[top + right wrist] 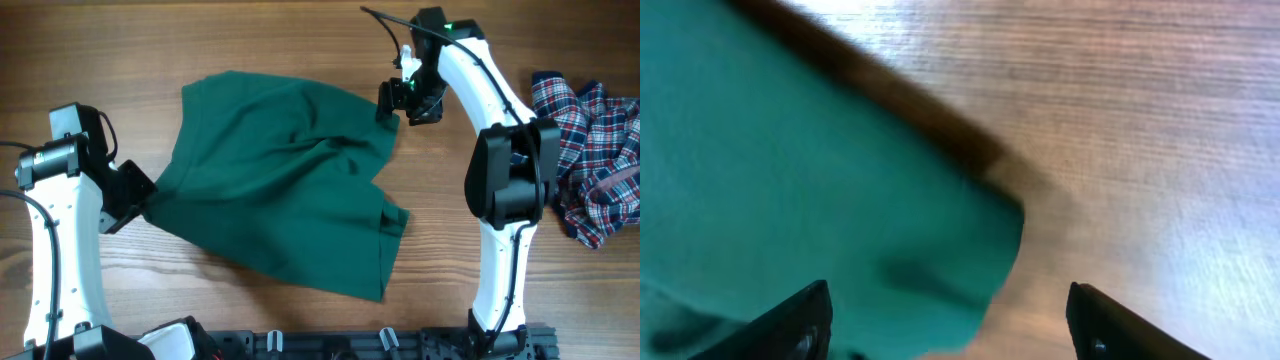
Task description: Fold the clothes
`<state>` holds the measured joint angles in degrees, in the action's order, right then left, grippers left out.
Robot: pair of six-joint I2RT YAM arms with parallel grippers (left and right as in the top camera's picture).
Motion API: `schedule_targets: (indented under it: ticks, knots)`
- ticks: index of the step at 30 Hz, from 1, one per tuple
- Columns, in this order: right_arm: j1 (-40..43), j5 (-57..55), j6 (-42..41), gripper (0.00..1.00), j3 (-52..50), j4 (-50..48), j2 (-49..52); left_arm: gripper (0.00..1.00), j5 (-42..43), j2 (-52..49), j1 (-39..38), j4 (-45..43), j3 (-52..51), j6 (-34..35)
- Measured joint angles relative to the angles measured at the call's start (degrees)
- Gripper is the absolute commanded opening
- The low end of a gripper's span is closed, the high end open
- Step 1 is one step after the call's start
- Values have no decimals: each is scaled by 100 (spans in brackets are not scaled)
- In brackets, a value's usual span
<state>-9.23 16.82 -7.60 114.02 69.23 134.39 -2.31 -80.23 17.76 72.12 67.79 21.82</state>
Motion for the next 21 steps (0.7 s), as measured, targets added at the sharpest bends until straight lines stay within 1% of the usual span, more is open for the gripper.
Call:
schedule_targets:
  ticks: [2,4,5,6,9,11,12,13,14,16,17,18,19,21]
  knots:
    - [81,424,15,70,-24,-234,63,4,0,0,0,-31,0,0]
    - [31,664,-26,61,-28,-433,63,4,0,0,0,-31,0,0]
    - [15,715,-79,60,-28,-498,63,4,0,0,0,-31,0,0]
    - [4,767,-133,62,-28,-509,63,4,0,0,0,-31,0,0]
    - [0,876,-264,73,-28,-474,66,4,0,0,0,-31,0,0]
    - [0,817,-398,75,-70,-470,66,4,0,0,0,-31,0,-2]
    - [0,754,-459,73,-186,-525,66,4,0,0,0,-31,0,0]
    - [0,710,-496,67,-337,-597,66,4,0,0,0,-31,0,0]
    - [2,713,-518,58,-516,-787,68,4,0,0,0,-31,0,-2]
    - [7,769,-551,31,-667,-1049,72,4,0,0,0,-35,0,-7]
    - [7,831,-584,14,-730,-1237,72,4,0,0,0,-35,0,-7]
    - [7,852,-564,6,-772,-1331,72,4,0,0,0,-37,0,-7]
    - [7,855,-557,4,-778,-1384,76,4,0,0,0,-33,0,-7]
    - [46,866,-468,4,-756,-1405,76,4,0,0,0,-35,0,-7]
